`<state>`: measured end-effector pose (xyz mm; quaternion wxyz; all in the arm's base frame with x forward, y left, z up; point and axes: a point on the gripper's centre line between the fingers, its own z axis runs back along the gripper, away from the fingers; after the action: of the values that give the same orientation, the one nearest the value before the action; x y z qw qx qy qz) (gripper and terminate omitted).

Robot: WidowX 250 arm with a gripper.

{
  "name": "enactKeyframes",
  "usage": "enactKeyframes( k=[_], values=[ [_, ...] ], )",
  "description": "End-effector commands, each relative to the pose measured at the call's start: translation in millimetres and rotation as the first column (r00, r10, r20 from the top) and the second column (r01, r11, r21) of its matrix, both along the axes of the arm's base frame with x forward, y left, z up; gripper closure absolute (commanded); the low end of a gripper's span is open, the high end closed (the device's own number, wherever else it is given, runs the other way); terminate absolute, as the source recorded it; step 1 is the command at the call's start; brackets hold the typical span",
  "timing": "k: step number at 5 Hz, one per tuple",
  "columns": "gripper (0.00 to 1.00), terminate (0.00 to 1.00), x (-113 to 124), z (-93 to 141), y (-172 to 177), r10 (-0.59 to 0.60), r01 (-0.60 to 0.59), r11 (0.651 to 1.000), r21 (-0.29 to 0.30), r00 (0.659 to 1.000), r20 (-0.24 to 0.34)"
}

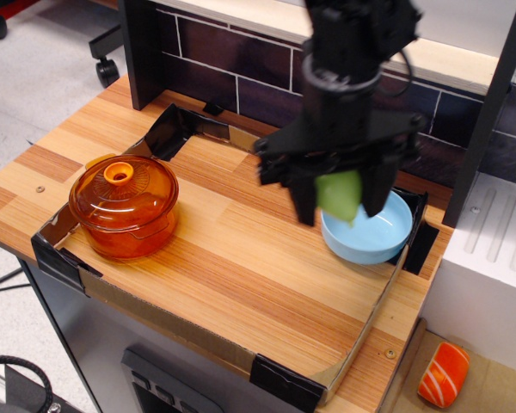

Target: Put pear in bowl

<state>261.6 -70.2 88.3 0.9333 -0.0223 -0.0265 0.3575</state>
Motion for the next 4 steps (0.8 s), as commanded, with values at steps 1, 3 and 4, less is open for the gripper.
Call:
enactKeyframes(
  k=[1,3,4],
  values=[
    [1.00,0.00,57,15,-12,0.069,-0.067,0.997,-0.026,0.994,0.082],
    [0.00,0.00,60,-6,-11,0.021,-0.023,0.999,0.045,0.999,0.050],
    [0.00,0.00,55,-24,-5,-0.004,0.008,0.997,0.079,0.999,-0.044]
  ],
)
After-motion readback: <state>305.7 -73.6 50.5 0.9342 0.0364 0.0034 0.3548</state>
